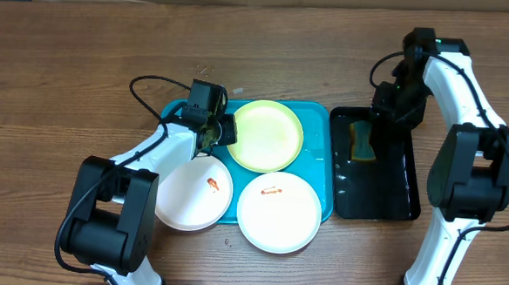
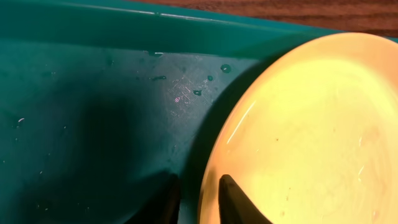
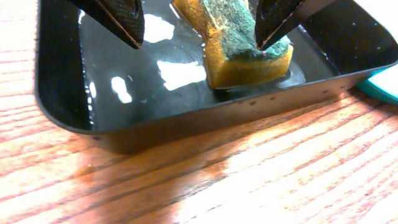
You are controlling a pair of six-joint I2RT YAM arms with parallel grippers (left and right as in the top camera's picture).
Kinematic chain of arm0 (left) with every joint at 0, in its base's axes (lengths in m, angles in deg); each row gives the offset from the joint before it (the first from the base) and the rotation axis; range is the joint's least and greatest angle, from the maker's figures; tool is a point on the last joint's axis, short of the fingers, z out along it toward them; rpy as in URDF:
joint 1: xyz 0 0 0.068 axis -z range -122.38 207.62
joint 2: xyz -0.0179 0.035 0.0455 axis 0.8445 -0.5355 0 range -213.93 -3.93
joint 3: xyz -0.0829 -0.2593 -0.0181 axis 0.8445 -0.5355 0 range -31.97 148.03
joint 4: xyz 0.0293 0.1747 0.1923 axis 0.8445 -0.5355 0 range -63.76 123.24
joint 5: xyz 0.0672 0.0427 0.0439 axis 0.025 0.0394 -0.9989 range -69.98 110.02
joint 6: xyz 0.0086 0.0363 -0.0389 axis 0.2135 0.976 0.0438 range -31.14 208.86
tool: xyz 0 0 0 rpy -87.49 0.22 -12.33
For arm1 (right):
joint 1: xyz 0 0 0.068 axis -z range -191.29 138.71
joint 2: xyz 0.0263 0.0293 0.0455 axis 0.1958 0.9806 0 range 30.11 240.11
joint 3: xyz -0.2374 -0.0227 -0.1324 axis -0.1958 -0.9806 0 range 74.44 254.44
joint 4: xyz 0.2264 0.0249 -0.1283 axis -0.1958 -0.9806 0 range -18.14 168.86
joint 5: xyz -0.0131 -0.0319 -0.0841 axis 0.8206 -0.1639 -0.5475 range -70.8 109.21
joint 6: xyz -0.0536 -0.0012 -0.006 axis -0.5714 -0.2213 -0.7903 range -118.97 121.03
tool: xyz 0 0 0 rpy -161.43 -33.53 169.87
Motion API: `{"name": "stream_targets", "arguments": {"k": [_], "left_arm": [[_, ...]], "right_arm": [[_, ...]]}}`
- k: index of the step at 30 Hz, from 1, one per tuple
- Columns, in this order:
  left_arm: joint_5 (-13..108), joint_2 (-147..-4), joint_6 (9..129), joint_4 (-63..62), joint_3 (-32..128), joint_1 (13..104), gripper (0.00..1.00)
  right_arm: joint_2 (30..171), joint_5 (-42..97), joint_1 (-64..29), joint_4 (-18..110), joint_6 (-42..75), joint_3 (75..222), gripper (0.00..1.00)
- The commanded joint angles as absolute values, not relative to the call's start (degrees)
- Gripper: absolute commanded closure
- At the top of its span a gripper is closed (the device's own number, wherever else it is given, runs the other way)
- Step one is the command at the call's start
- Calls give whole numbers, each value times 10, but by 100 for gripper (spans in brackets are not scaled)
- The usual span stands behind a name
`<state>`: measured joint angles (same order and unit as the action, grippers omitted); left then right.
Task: Clean dirty plates on tray and stack at the side
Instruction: 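Raise the right gripper away to the upper right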
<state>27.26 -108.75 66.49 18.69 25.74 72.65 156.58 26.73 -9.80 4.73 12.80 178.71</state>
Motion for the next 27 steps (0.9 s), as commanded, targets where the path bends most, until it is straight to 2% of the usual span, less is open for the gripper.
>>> {"name": "stream_targets", "arguments": {"k": [1, 6, 9, 13, 14, 15, 19, 23, 27], "left_arm": [[268, -1096, 666, 190, 269, 730, 81], [269, -1096, 666, 190, 269, 730, 80], [269, -1096, 666, 190, 270, 730, 84], [269, -1096, 666, 190, 269, 730, 83], [269, -1096, 666, 190, 269, 730, 83], [269, -1096, 666, 190, 269, 730, 84], [269, -1096, 666, 190, 269, 730, 86], [272, -1095, 666, 194, 271, 730, 95], [271, -1084, 666, 203, 275, 726, 96]], "right_arm": [[1542, 289, -78, 41, 130, 1829, 42], [1542, 289, -41, 33, 131, 1866, 42], [1542, 289, -9, 38, 131, 1867, 40], [1542, 289, 29, 37, 131, 1866, 22], [1542, 289, 39, 36, 131, 1866, 13], [1542, 289, 46, 35, 131, 1865, 0], [1542, 289, 68, 36, 131, 1863, 0], [1542, 289, 75, 38, 131, 1863, 0], [1542, 289, 75, 38, 131, 1863, 0]]}}
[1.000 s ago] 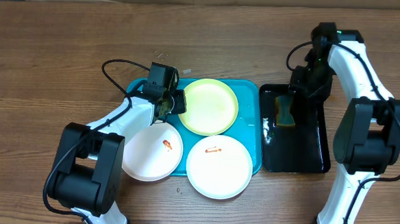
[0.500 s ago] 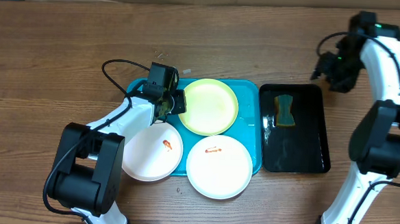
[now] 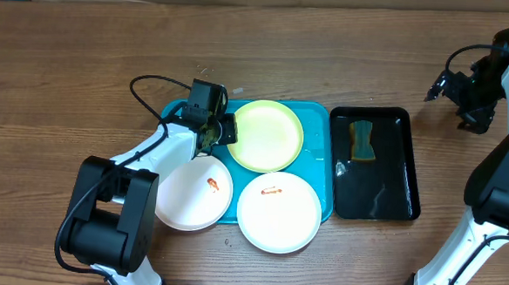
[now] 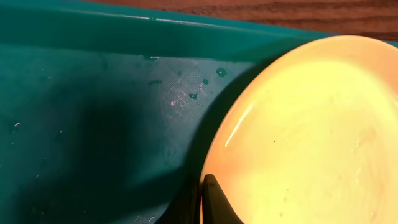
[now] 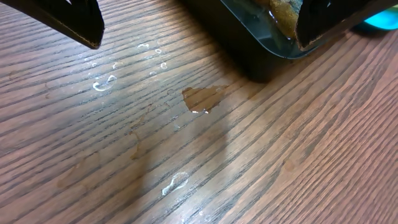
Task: Clean dirty plates on tray and stack at the side
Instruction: 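Raise the right gripper away to the upper right, then lift the yellow plate with the left gripper and place it left of the tray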
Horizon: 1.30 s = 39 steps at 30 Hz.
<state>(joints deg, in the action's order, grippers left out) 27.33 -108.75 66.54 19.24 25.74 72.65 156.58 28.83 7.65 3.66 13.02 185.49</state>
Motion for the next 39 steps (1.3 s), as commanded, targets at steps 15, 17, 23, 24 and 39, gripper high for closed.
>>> {"name": "stream_targets", "arguments": {"k": [15, 17, 23, 24, 39], "left_arm": [[271, -1040, 678, 197, 345, 721, 96], [270, -1039, 691, 184, 364, 726, 96], [253, -1039, 712, 132, 434, 744, 96], [247, -1039, 716, 123, 452, 755, 96], [-107, -1039, 855, 123, 525, 1026, 96]], "right_arm": [[1542, 289, 75, 38, 131, 1863, 0], [1542, 289, 75, 38, 131, 1863, 0], [1542, 289, 75, 38, 131, 1863, 0], [1542, 289, 75, 38, 131, 1863, 0], [1542, 289, 75, 38, 131, 1863, 0]]}}
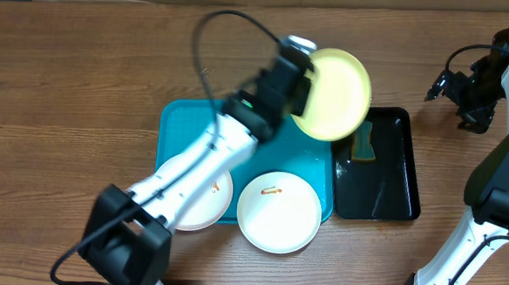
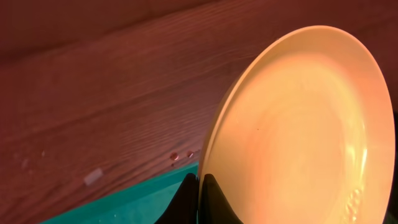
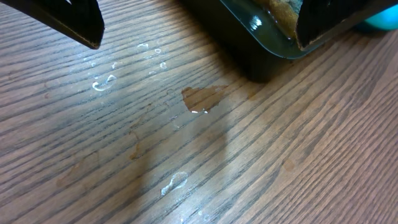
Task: Clean dirty plates on tray and stack at the side
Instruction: 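Lift the yellow plate with the left gripper and place it left of the tray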
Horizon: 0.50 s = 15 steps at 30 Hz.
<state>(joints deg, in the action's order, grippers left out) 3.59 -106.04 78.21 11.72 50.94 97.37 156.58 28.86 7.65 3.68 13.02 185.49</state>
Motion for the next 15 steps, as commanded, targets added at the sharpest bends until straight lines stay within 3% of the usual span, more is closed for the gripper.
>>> {"name": "stream_targets", "arguments": {"k": [1, 8, 15], "left_arm": [[-133, -1039, 870, 125, 525, 1048, 96], [-314, -1039, 990, 171, 525, 1182, 96], [-372, -1039, 1086, 259, 525, 1229, 96]], "right_arm": [[1542, 289, 75, 38, 131, 1863, 0], [1542, 289, 75, 38, 131, 1863, 0], [1542, 289, 75, 38, 131, 1863, 0]]}}
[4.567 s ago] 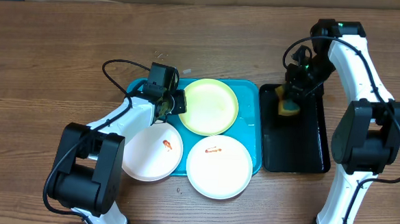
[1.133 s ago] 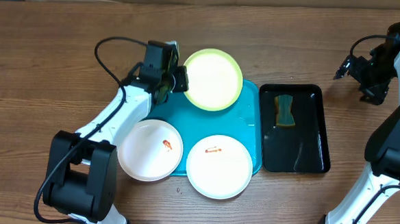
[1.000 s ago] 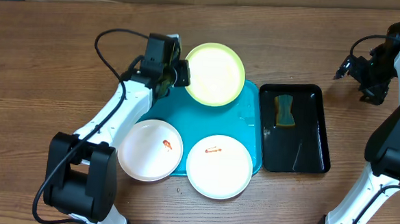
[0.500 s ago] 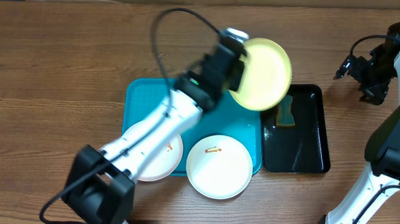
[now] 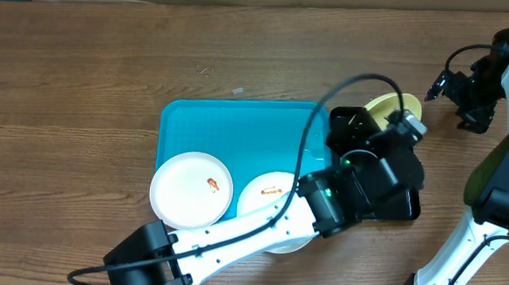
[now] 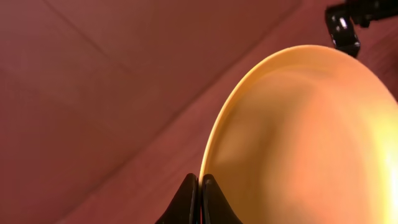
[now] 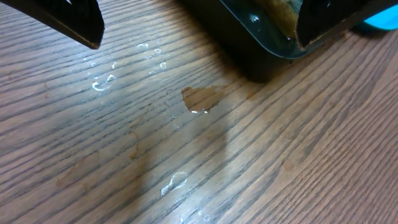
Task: Clean dirty plates on tray and stack at the side
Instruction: 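Lift the yellow plate with the left gripper and place it left of the tray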
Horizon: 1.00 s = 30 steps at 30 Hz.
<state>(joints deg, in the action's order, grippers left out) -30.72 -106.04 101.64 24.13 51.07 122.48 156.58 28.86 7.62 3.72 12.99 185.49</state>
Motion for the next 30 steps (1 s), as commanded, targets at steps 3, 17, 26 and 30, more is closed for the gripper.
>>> {"name": "stream_targets", "arguments": {"k": [3, 17, 26, 30], "left_arm": [[-372, -1039, 1081, 262, 525, 1229, 96], [-16, -1012, 781, 100, 537, 1082, 96], [440, -967, 669, 24, 541, 743, 96], [466, -980, 666, -36, 541, 574, 96]], "right_arm": [[1542, 289, 75, 38, 131, 1863, 0], [1542, 289, 75, 38, 131, 1863, 0], [1542, 289, 75, 38, 131, 1863, 0], [1542, 289, 75, 38, 131, 1863, 0]]}}
